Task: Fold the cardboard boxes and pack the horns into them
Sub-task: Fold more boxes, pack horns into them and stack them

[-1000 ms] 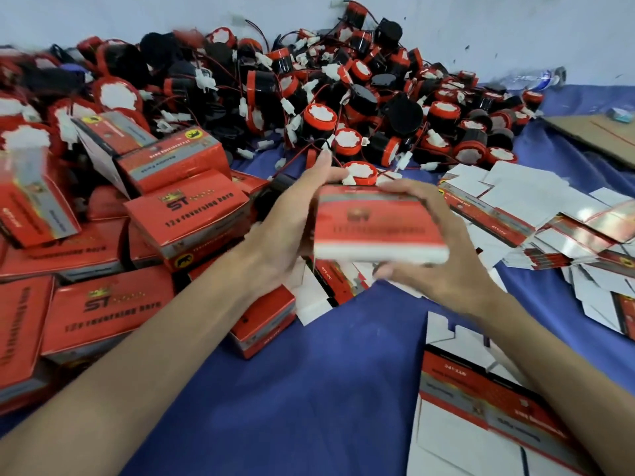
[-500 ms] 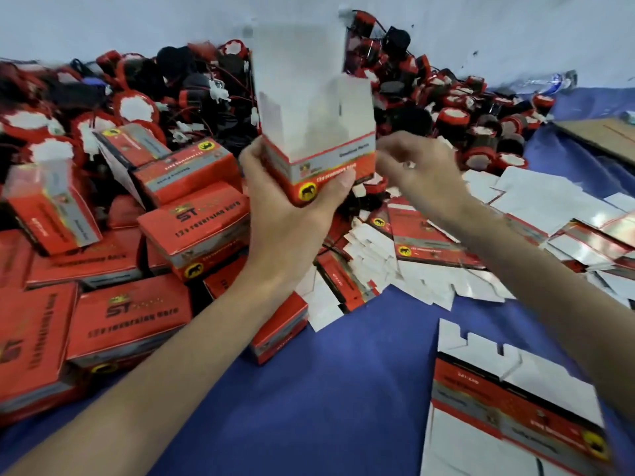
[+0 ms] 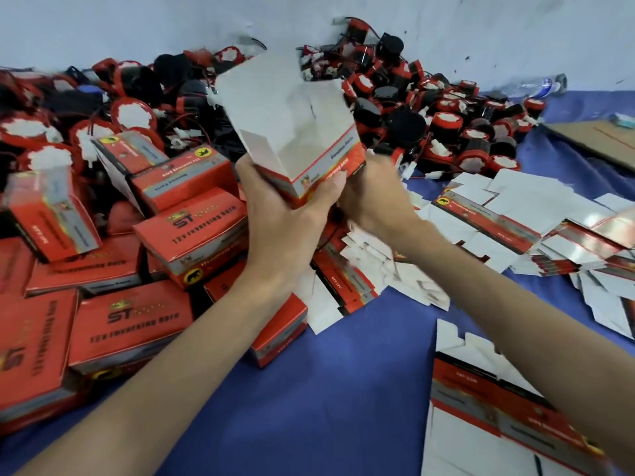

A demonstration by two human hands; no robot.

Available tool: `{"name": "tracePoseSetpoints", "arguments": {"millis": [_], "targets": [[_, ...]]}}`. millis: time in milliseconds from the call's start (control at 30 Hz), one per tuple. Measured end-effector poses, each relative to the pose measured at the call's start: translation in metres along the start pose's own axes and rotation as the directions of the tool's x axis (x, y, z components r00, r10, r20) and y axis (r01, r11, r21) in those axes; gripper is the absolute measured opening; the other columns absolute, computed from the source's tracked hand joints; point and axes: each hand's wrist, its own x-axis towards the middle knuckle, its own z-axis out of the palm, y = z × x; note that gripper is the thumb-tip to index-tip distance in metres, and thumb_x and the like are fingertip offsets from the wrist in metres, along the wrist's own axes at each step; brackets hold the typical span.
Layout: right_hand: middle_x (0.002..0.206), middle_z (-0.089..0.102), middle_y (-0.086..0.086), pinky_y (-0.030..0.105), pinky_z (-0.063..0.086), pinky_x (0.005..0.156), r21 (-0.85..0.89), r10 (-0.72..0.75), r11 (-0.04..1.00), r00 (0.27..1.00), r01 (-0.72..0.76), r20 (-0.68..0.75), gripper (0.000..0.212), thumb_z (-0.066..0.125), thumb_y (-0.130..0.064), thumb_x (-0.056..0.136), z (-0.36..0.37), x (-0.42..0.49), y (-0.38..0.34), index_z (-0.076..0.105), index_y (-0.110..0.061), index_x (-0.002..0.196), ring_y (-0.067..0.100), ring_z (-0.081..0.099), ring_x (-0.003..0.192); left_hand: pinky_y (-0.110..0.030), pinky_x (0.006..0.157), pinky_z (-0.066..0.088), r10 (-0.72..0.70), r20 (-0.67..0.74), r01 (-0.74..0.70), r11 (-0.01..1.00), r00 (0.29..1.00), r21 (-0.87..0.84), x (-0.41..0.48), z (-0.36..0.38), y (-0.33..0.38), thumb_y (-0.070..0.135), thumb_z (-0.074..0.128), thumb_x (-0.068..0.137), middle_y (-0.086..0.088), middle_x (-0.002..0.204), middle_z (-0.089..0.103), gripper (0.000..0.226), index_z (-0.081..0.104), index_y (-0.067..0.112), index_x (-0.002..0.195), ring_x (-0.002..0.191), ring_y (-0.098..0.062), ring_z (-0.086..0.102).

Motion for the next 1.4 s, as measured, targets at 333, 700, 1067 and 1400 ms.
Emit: {"name": "tracePoseSetpoints", "arguments": {"millis": [333,700,1067,1400], "targets": [[0.139,0.040,0.004,0.044,0.029,0.091,-0.300,0.070,0.954,0.950,0.025,0.303,0.089,0.009,-0.066,0.072,0.015,-0.023,-0.037,0.040,-0.019,0.142,0.026,0.030,0.114,-0.033,0.096,0.052,0.012,-0.063,-0.013,1.000,0.998,-0.020,0.001,0.002,-0.001,0.019,0.077,0.074,-0.007,0.126,0.055,0.066,0.034,0.013,0.123,0.114,-0.011,0.059],[0.116,0.061,0.004,0.026,0.057,0.080,0.671,0.282,0.698,0.957,-0.251,0.065,0.056,0.077,-0.011,0.079,-0.028,-0.040,0.017,0.049,-0.014,0.126,0.013,0.068,0.094,-0.027,0.092,0.053,0.015,-0.053,-0.017,0.999,0.998,-0.041,0.001,0.000,-0.002,0.028,0.076,0.068,-0.004,0.125,0.054,0.068,0.036,0.017,0.122,0.113,-0.009,0.058],[0.118,0.063,-0.006,0.026,0.055,0.079,0.777,0.217,0.629,0.953,0.030,-0.212,0.053,0.059,-0.019,0.094,-0.068,-0.062,0.033,0.038,-0.021,0.142,0.014,0.064,0.105,-0.045,0.093,0.051,-0.238,0.358,0.080,0.911,0.903,0.405,0.007,-0.002,-0.012,0.007,0.083,0.061,-0.001,0.117,0.058,0.069,0.044,0.020,0.116,0.110,-0.017,0.057],[0.130,0.051,0.019,0.023,0.037,0.102,0.019,-0.514,0.855,0.852,0.518,-0.100,0.048,0.056,-0.004,0.089,-0.074,-0.069,0.013,0.048,-0.012,0.136,0.027,0.049,0.119,-0.038,0.097,0.049,-0.295,0.506,-0.062,0.816,0.810,0.574,0.006,-0.008,-0.020,0.013,0.087,0.064,0.012,0.114,0.062,0.073,0.045,0.027,0.122,0.110,-0.010,0.058]]}}
